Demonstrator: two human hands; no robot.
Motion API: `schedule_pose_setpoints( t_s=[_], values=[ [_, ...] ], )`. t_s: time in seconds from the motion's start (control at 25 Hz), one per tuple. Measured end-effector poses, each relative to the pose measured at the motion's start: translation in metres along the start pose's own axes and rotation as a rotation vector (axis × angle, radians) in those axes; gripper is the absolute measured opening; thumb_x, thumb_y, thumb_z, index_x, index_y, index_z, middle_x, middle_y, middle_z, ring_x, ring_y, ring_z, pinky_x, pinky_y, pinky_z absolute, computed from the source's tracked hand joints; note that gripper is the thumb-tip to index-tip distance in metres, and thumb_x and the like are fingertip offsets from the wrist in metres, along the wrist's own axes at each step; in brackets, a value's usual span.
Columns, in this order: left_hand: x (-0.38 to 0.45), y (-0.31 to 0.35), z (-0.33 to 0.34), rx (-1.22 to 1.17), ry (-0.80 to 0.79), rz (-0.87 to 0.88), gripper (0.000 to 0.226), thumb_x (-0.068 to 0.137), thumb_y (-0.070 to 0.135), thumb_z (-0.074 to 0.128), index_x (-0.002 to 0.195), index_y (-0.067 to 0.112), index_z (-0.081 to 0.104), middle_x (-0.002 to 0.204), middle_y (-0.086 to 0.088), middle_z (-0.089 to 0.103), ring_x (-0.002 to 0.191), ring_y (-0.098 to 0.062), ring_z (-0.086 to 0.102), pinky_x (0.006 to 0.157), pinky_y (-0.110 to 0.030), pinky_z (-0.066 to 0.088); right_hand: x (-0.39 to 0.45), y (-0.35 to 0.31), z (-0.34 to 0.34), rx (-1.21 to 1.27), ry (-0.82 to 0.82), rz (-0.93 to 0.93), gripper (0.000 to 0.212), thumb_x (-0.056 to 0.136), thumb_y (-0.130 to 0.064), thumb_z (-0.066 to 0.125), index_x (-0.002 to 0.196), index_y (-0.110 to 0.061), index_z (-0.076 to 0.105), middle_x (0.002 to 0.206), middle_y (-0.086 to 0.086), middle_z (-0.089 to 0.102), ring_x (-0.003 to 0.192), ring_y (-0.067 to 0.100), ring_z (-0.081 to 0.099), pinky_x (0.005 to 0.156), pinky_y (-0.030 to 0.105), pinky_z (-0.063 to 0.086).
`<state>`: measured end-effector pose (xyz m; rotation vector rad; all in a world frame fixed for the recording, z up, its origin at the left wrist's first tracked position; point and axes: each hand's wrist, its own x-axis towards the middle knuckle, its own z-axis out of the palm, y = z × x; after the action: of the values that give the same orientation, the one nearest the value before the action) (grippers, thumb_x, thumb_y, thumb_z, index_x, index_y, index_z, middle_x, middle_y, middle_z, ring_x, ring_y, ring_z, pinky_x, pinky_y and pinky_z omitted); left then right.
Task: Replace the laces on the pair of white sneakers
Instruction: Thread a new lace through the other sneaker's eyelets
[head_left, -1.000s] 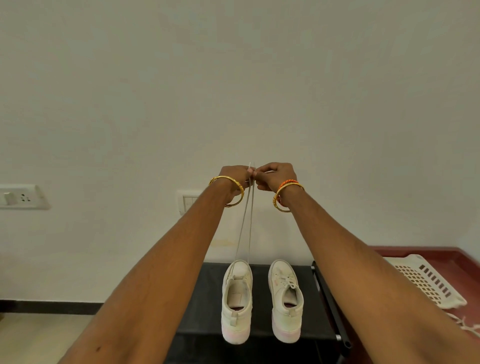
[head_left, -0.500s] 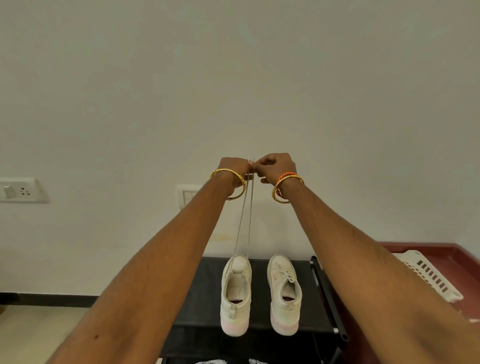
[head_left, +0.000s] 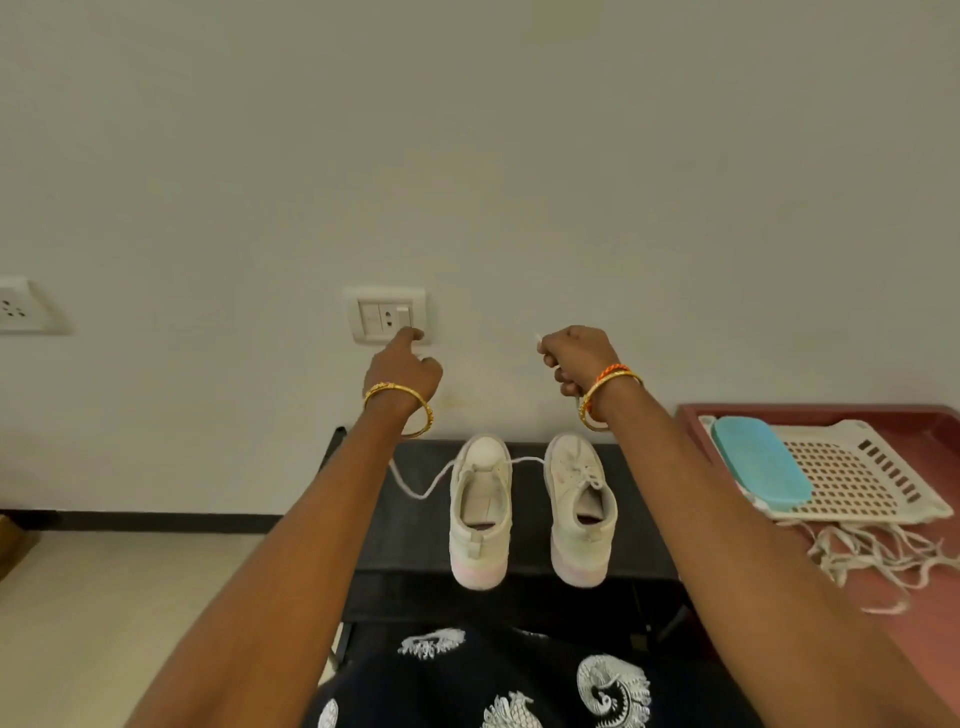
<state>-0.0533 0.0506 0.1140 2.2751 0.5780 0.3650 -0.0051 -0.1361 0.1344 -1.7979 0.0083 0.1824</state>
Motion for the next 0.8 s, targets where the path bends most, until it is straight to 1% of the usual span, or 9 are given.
schedule_pose_setpoints(
  t_s=[0.12, 0.16, 0.24, 0.28, 0.4, 0.48, 0.6, 0.72, 0.8],
  values=[
    [0.003, -0.046, 0.033, 0.203, -0.12, -0.108, 0.04, 0.086, 0.02, 0.05, 0.124, 0.029, 0.055, 0.124, -0.012, 0.054, 0.116, -0.035, 0.047, 0.099, -0.044, 0.041, 0.009, 0.051, 0.011, -0.14, -0.018, 0.056, 0.008, 0.087, -0.009, 0.056, 0.08, -0.01, 0.06, 0.076, 0.005, 0.057, 0.055, 0.012, 0.042, 0.04, 0.019, 0.033],
    [0.003, -0.058, 0.045, 0.18, -0.16, -0.133, 0.035, 0.085, 0.02, 0.052, 0.117, 0.029, 0.061, 0.122, -0.013, 0.057, 0.113, -0.034, 0.05, 0.098, -0.045, 0.042, 0.015, 0.068, 0.016, -0.186, -0.018, 0.07, 0.007, 0.087, -0.01, 0.057, 0.082, -0.011, 0.061, 0.079, 0.005, 0.058, 0.059, 0.013, 0.045, 0.045, 0.021, 0.035],
    [-0.002, -0.074, 0.067, 0.033, -0.236, -0.163, 0.027, 0.085, 0.014, 0.055, 0.108, 0.022, 0.068, 0.114, -0.01, 0.065, 0.103, -0.029, 0.059, 0.094, -0.038, 0.047, 0.025, 0.098, 0.026, -0.272, -0.029, 0.088, 0.004, 0.088, -0.011, 0.06, 0.087, -0.013, 0.063, 0.081, 0.003, 0.059, 0.068, 0.015, 0.052, 0.056, 0.024, 0.041],
    [-0.004, -0.08, 0.078, -0.023, -0.271, -0.184, 0.024, 0.087, 0.011, 0.056, 0.107, 0.016, 0.069, 0.11, -0.009, 0.067, 0.1, -0.027, 0.06, 0.092, -0.033, 0.048, 0.03, 0.112, 0.031, -0.312, -0.04, 0.092, 0.003, 0.088, -0.012, 0.06, 0.088, -0.013, 0.063, 0.081, 0.002, 0.059, 0.074, 0.017, 0.055, 0.063, 0.026, 0.044],
    [-0.008, -0.099, 0.108, -0.138, -0.27, -0.286, 0.022, 0.09, 0.01, 0.056, 0.109, 0.011, 0.067, 0.105, -0.007, 0.068, 0.088, -0.02, 0.059, 0.084, -0.03, 0.047, 0.039, 0.144, 0.046, -0.433, -0.09, 0.08, 0.005, 0.09, -0.013, 0.06, 0.092, -0.014, 0.064, 0.089, 0.001, 0.062, 0.086, 0.016, 0.057, 0.078, 0.028, 0.046],
    [-0.006, -0.111, 0.123, -0.174, -0.269, -0.296, 0.024, 0.091, 0.013, 0.057, 0.114, 0.012, 0.065, 0.102, -0.006, 0.067, 0.087, -0.016, 0.059, 0.083, -0.028, 0.048, 0.046, 0.161, 0.055, -0.494, -0.1, 0.06, 0.008, 0.09, -0.013, 0.059, 0.093, -0.013, 0.066, 0.094, 0.001, 0.062, 0.087, 0.014, 0.055, 0.076, 0.025, 0.042],
    [0.002, -0.121, 0.136, -0.25, -0.287, -0.264, 0.027, 0.09, 0.02, 0.06, 0.117, 0.017, 0.064, 0.11, -0.004, 0.066, 0.099, -0.02, 0.061, 0.089, -0.032, 0.051, 0.052, 0.174, 0.065, -0.487, -0.094, 0.016, 0.007, 0.09, -0.013, 0.059, 0.092, -0.014, 0.065, 0.091, -0.002, 0.062, 0.083, 0.01, 0.054, 0.072, 0.021, 0.039],
    [0.007, -0.127, 0.146, -0.326, -0.281, -0.244, 0.024, 0.089, 0.023, 0.062, 0.112, 0.019, 0.067, 0.108, -0.004, 0.067, 0.1, -0.02, 0.061, 0.092, -0.038, 0.051, 0.056, 0.179, 0.071, -0.485, -0.067, -0.009, 0.006, 0.09, -0.015, 0.06, 0.09, -0.019, 0.065, 0.086, -0.005, 0.06, 0.08, 0.01, 0.055, 0.071, 0.021, 0.041],
    [0.007, -0.138, 0.154, -0.347, -0.26, -0.248, 0.019, 0.089, 0.025, 0.062, 0.105, 0.02, 0.07, 0.107, -0.003, 0.067, 0.099, -0.018, 0.062, 0.092, -0.04, 0.052, 0.059, 0.184, 0.074, -0.507, -0.075, -0.03, 0.008, 0.09, -0.014, 0.059, 0.093, -0.015, 0.066, 0.087, -0.003, 0.059, 0.081, 0.01, 0.054, 0.072, 0.02, 0.04]
  ],
)
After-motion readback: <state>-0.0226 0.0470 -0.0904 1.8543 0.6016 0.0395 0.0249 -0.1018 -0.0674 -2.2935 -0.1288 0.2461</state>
